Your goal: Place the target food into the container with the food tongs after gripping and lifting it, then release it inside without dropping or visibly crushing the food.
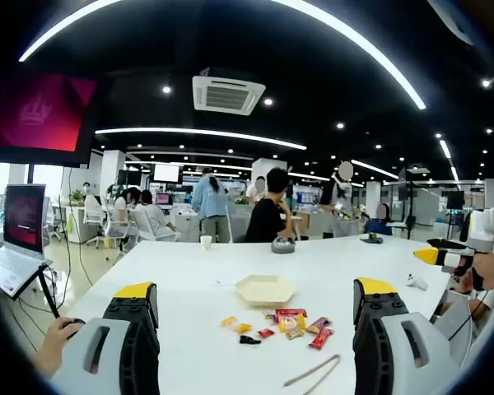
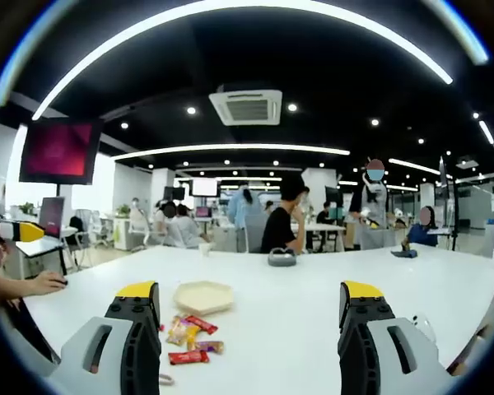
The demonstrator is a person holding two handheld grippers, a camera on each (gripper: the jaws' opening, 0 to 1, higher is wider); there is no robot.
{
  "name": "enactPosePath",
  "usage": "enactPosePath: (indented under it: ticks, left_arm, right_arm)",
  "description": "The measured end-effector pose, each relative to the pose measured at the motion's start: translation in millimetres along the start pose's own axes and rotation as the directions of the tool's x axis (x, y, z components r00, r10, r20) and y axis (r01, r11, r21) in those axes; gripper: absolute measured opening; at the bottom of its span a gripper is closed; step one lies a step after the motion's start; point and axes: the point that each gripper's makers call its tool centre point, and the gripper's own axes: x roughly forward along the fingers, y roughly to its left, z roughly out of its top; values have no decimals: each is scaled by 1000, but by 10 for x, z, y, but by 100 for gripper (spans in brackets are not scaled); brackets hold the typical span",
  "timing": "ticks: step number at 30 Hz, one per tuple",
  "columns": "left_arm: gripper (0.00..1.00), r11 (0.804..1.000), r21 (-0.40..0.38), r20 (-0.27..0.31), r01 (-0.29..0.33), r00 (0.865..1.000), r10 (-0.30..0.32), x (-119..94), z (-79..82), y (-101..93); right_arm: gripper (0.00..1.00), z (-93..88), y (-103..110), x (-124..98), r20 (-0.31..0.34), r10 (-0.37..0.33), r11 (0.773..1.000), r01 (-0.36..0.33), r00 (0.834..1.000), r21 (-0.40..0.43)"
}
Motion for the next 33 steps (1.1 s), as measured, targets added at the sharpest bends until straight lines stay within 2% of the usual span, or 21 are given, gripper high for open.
enactPosePath:
  ticks: [2,3,5,6,8,21,30,33]
  left_arm:
    - [98,1000,11,-11,-4,1000,5,-9,-33,0]
    - [98,999,47,-37,-2,999,4,-20,-64,-7]
    - [98,992,127,-33,11,999,-6,-26,-47,-44]
    - [97,992,126,-38,18,999,-13,-30,-59,-64]
    - [97,992,122,-43,21,999,-16,-34,-70,-70]
    - [96,996,89,-45,-21,999,25,-134,-123,62]
    - [95,997,79,-46,-17,999,20,-132,-138,44]
    - [96,997,75,-49,-18,999,22,-125,-147,47]
  right_arm:
    - [92,-12,-4,-4,-12,-9,1000,9,1000,-9]
    - [93,-20,-6,-6,-19,-14,999,13,1000,-30]
    - [95,-26,18,-17,-29,-8,995,5,1000,-101]
    - [95,1,47,-17,-19,-1,989,-2,1000,-149]
    - [95,31,99,-18,-4,14,983,-15,1000,-180]
    - [93,17,130,-1,-9,18,990,-19,1000,-142]
    - [95,3,132,7,-17,17,992,-19,1000,-123]
    - [96,-23,123,8,-38,11,994,-15,999,-112]
